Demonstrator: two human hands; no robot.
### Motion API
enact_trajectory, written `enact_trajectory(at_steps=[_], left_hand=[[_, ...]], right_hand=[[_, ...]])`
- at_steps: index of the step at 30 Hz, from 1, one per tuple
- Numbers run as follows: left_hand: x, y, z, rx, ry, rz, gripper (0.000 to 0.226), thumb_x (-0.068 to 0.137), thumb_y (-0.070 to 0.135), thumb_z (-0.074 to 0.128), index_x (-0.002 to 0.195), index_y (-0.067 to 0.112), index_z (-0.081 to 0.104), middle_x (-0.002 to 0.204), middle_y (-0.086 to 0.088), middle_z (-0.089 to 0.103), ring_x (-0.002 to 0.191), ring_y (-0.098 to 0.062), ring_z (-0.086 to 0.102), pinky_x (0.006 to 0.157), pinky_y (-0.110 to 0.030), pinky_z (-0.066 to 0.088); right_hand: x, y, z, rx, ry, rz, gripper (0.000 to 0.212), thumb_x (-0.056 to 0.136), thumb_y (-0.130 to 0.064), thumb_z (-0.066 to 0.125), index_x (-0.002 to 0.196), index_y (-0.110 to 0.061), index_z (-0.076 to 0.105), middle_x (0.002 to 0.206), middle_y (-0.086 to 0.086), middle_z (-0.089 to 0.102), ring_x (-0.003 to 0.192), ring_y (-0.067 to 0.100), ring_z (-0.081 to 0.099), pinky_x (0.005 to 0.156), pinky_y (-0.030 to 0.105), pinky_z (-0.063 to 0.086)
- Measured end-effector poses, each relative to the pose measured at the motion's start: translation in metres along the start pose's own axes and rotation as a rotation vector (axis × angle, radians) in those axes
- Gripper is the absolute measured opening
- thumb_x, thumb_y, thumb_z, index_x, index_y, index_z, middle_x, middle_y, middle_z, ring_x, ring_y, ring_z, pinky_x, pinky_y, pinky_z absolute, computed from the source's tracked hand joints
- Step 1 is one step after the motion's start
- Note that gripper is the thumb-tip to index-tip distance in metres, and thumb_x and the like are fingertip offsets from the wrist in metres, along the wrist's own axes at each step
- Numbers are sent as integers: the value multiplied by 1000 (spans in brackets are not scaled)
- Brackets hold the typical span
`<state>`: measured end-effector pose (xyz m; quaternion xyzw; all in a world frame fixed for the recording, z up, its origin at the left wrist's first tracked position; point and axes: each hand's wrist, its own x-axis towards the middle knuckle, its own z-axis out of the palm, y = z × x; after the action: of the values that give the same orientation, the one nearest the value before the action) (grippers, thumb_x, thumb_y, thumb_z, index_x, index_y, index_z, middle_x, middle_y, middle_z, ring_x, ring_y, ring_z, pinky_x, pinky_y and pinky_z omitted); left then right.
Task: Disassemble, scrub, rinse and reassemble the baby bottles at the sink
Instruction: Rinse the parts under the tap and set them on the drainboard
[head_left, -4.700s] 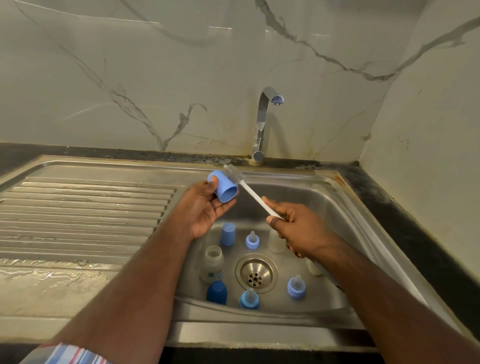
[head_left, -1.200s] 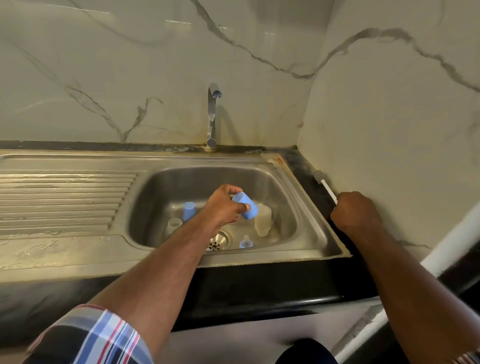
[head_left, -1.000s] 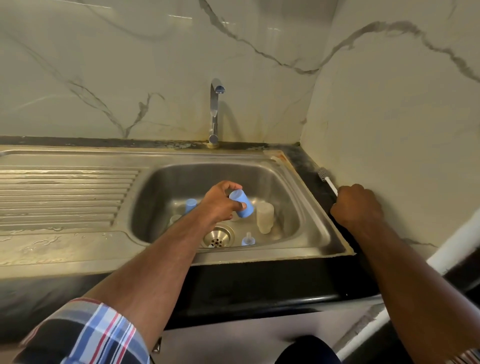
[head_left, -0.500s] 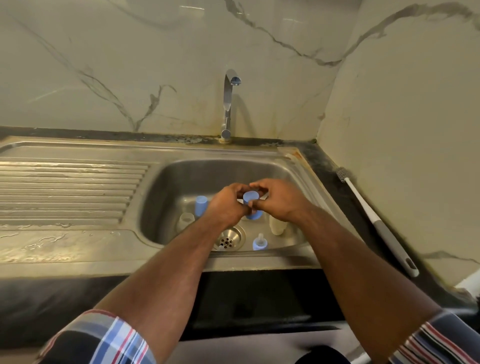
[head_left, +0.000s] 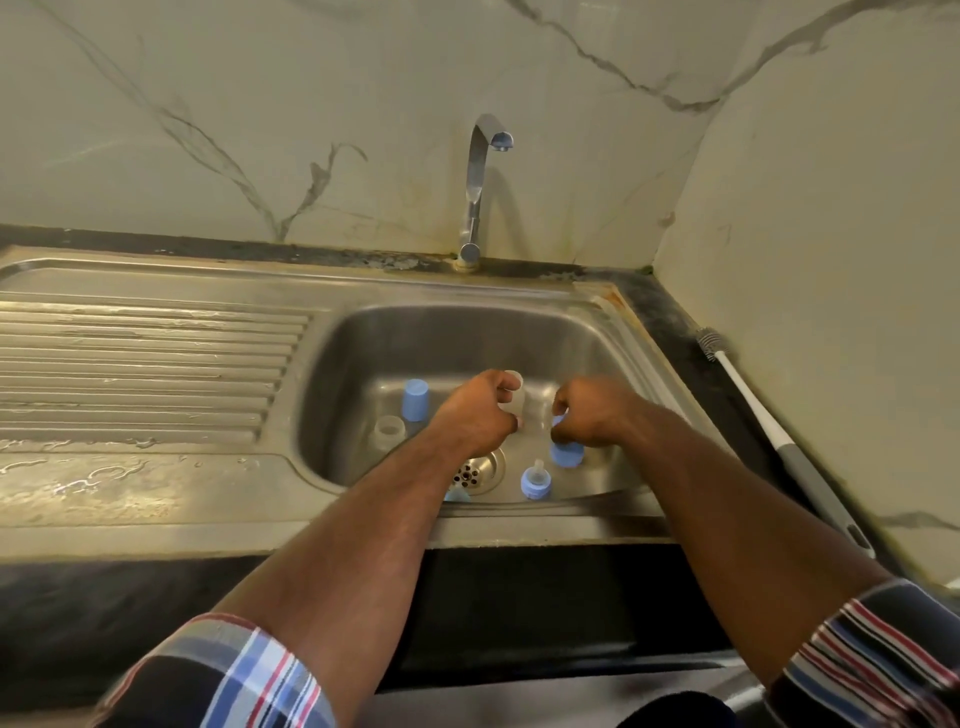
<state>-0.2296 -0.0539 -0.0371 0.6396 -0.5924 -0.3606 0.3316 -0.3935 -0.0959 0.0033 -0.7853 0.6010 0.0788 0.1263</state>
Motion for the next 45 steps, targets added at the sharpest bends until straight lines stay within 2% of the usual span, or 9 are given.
enact_trajectory(at_steps=[5, 10, 15, 23, 28, 31, 37, 41, 45], left_hand=[[-4, -4, -12, -102, 38, -64, 40, 89, 5, 72, 127, 15, 62, 112, -1, 65, 93, -13, 62, 75, -25, 53], [6, -7, -32, -96, 64, -111, 32, 89, 7, 72, 119, 14, 65, 104, -2, 71, 91, -16, 66, 69, -24, 50], [24, -24, -68, -51, 143, -175, 30, 88, 6, 72, 117, 12, 68, 103, -6, 74, 100, -22, 69, 94, -38, 55], [55, -33, -87, 10, 158, -146, 31, 87, 12, 76, 116, 15, 67, 99, -1, 72, 99, -18, 68, 99, -36, 52], [80, -18, -93, 83, 193, -97, 38, 90, 19, 74, 127, 17, 63, 105, 3, 69, 105, -18, 65, 91, -26, 46], [95, 0, -92, 248, 208, -12, 54, 93, 22, 70, 144, 18, 52, 136, -3, 62, 122, -23, 60, 93, -26, 44], [138, 35, -92, 409, 166, 144, 76, 89, 16, 69, 156, 28, 36, 160, -9, 36, 142, -32, 42, 116, -42, 39], [157, 51, -94, 406, 136, 99, 80, 91, 21, 71, 157, 40, 30, 170, -1, 9, 152, -36, 23, 122, -49, 29], [169, 57, -96, 441, 115, 100, 76, 92, 21, 69, 158, 25, 31, 169, -2, 19, 151, -29, 29, 122, -46, 29]], right_hand=[[8, -1, 4, -140, -142, 54, 42, 74, -15, 81, 114, -11, 70, 109, 9, 70, 94, 24, 69, 86, 37, 59], [21, -4, 10, -232, -253, 69, 20, 77, -13, 79, 95, -8, 72, 80, 8, 70, 62, 19, 67, 71, 33, 60], [29, -9, 14, -293, -321, 97, 30, 79, -12, 79, 106, -6, 70, 81, 7, 62, 64, 17, 62, 80, 34, 61], [34, -7, 19, -388, -421, 112, 29, 84, -15, 78, 110, -6, 69, 92, 6, 69, 75, 17, 67, 68, 28, 55], [36, -14, 4, -397, -371, 63, 38, 84, -18, 79, 117, -6, 64, 105, 9, 67, 92, 22, 69, 82, 32, 56], [53, -22, -14, -49, -262, 56, 20, 88, -23, 74, 101, -9, 70, 84, 8, 70, 71, 20, 73, 73, 36, 63], [101, -42, -28, 576, 183, 76, 16, 90, -22, 70, 102, -11, 69, 91, 12, 72, 83, 27, 73, 82, 45, 61], [115, -41, -20, 311, 174, 76, 37, 92, -28, 69, 125, -14, 61, 119, 7, 63, 111, 24, 62, 94, 34, 51], [119, -39, -5, 195, 60, 59, 55, 86, -32, 76, 135, -17, 56, 127, 7, 61, 116, 23, 58, 97, 35, 47]])
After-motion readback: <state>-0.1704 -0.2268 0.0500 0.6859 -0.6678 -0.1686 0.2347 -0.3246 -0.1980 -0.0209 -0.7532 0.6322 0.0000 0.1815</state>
